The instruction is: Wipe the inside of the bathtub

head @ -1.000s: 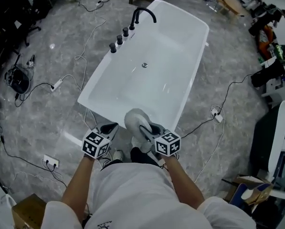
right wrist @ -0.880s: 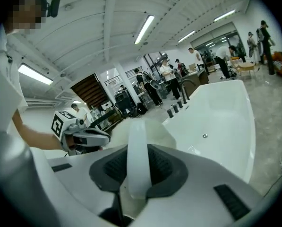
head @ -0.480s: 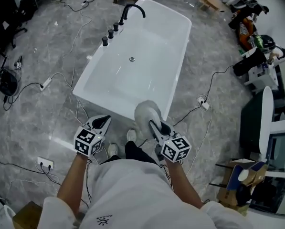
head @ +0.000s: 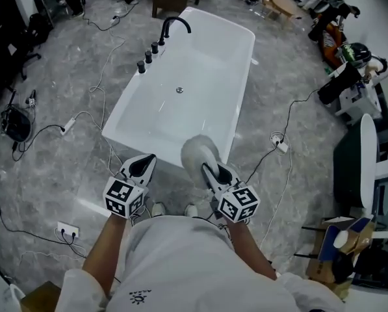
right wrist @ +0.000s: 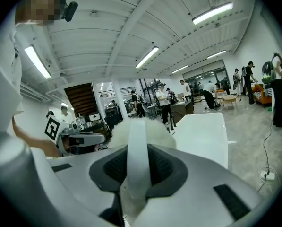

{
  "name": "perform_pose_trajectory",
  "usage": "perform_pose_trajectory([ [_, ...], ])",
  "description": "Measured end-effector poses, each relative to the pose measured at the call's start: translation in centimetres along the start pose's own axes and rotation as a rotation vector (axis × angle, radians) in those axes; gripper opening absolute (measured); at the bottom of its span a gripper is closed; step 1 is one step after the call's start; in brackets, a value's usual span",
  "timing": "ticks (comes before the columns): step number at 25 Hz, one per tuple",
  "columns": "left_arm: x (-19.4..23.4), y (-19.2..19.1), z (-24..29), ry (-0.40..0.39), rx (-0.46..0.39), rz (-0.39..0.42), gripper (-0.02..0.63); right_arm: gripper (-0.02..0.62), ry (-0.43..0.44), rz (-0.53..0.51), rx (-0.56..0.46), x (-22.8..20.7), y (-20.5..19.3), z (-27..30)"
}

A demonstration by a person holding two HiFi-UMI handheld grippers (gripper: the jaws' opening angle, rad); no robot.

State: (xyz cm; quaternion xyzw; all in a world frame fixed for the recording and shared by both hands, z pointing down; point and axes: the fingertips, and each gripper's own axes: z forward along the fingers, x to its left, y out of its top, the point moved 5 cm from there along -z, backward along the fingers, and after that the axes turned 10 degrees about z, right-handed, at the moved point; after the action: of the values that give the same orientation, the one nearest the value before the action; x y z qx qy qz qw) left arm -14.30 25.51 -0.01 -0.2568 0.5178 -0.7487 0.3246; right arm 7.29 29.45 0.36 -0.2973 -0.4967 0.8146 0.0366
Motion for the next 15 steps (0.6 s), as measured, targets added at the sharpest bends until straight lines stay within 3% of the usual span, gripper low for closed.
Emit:
perform_pose_trajectory([
  [6,-3.7,2.3,0.7,0.033,-0.033,0.025,0.006,0.094,0.036,-0.016,-0.02,-1.5,0.6,-1.9],
  [15,-5.9,2.0,1.9,0.065,-0.006,0.014,0.006,0.094,0.051,-0.034,-0.033,-3.1,1.2,-3.1],
])
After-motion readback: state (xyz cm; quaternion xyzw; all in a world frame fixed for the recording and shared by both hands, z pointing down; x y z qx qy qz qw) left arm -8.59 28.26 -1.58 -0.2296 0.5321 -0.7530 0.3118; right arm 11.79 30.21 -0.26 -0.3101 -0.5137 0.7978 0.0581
